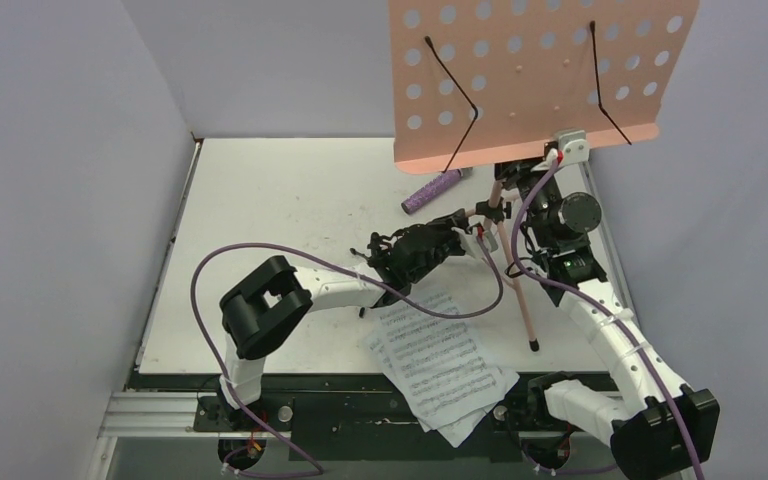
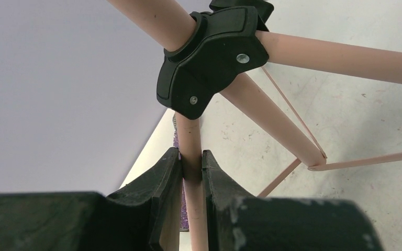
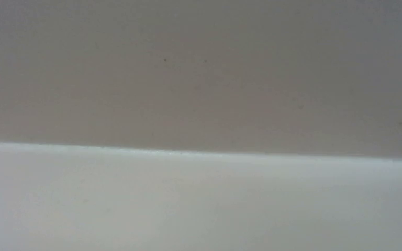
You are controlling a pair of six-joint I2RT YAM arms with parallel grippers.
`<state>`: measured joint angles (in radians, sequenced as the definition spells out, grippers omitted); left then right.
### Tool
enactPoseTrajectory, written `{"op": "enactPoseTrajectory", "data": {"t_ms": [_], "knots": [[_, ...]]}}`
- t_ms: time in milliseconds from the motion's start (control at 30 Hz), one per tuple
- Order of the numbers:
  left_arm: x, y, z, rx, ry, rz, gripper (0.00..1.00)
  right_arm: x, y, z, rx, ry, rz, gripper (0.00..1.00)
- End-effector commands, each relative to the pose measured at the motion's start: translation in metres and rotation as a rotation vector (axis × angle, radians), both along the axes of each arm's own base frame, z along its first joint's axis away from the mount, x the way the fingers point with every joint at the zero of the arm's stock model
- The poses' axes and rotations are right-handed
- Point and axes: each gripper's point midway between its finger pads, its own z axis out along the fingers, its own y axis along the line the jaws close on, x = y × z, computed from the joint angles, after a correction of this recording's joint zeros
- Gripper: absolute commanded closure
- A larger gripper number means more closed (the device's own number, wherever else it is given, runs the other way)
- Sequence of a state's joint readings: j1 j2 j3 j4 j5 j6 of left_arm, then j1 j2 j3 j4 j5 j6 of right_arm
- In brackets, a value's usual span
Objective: Set up the instrument practice props
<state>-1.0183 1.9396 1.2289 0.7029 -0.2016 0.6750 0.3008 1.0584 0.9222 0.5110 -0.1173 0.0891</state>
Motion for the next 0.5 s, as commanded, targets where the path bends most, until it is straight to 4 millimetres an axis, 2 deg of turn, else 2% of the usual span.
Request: {"op": "enactPoseTrajectory", "data": {"t_ms": [0,267,467], "knots": [[-0.006,-0.013,-0.001,-0.020,0.015,-0.040,1.00,-0.067,-0.012,0.108,0.187,-0.369,0.063,0.95],[0.000,-0.013,0.008,-0.095,0.040,-0.005,1.00,-0.057,-0.009,0.069,0.179,-0.275,0.061,0.95],[0.009,-0.016,0.013,-0.131,0.049,0.020,1.00,-0.047,-0.008,0.052,0.154,-0.229,0.045,0.95]]}}
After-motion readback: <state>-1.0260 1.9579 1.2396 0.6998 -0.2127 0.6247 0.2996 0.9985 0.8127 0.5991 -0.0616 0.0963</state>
